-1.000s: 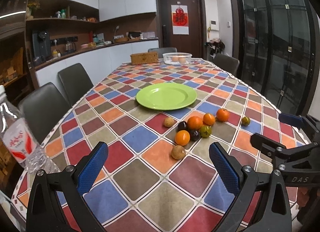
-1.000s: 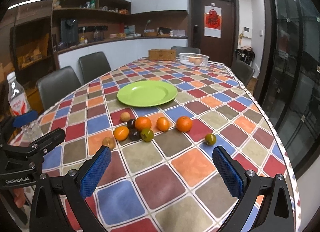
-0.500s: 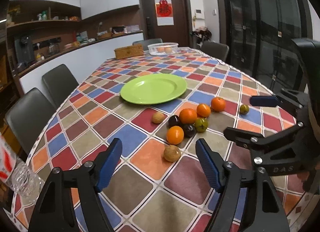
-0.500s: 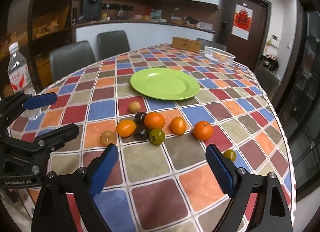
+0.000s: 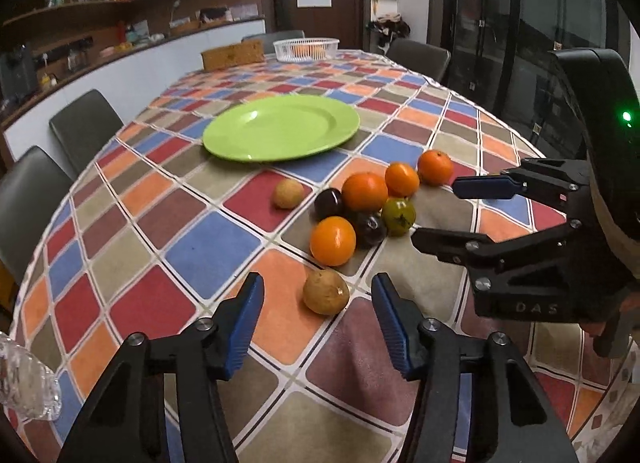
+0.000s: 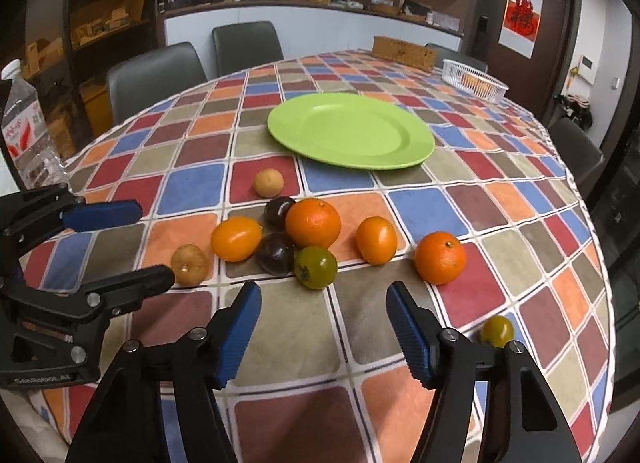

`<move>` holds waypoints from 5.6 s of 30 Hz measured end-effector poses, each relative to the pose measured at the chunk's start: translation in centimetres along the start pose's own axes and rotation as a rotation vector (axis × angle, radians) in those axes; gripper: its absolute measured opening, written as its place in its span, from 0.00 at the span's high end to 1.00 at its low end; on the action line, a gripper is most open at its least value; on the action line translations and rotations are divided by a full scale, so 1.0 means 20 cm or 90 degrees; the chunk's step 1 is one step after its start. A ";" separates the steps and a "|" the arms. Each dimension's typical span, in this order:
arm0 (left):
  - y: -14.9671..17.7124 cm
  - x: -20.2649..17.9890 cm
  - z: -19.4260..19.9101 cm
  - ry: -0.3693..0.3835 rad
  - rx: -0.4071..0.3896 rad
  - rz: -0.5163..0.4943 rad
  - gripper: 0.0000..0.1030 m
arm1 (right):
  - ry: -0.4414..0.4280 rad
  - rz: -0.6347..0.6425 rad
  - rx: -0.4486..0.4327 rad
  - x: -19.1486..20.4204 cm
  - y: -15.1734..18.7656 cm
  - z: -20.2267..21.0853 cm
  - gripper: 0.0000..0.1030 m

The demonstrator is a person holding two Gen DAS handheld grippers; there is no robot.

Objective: Organize fruits
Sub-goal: 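Grasp the small brown fruit with the left tool while the right tool grasps a dark green tomato, then carry both fruits onto the green plate and open both tools, then withdraw both open tools from the plate back toward the fruit cluster, then grasp a small mandarin with the left tool while the right tool grasps another green tomato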

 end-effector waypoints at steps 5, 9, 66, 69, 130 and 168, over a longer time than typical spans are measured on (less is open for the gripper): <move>0.01 -0.01 -0.07 0.018 0.025 0.002 0.55 | -0.014 -0.002 0.022 -0.01 -0.01 -0.07 0.46; 0.00 0.00 -0.10 0.026 0.034 0.003 0.59 | -0.023 0.005 0.032 -0.01 -0.02 -0.12 0.50; -0.65 0.39 -0.27 0.061 -0.061 0.045 0.72 | -0.063 -0.092 -0.043 -0.07 -0.64 -0.13 0.72; -0.68 0.43 -0.38 0.074 -0.036 0.053 0.72 | -0.058 -0.103 -0.016 -0.11 -0.68 -0.24 0.72; -0.40 0.22 0.18 -0.044 -0.026 0.104 0.13 | 0.154 -0.258 -0.124 -0.33 -0.31 0.42 0.22; -0.13 0.06 -0.30 0.000 0.130 0.032 0.38 | 0.213 -0.360 0.022 -0.61 0.09 0.04 0.39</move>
Point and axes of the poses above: each gripper's, at about its wrist camera, not at the fingertips, and z roughly against the way its jaws point, x to its left, y to its underside, the point moved 6 cm from there along -z, roughly the way its jaws point, and after that the axes turned 8 degrees about -z, right-handed, at the moved point
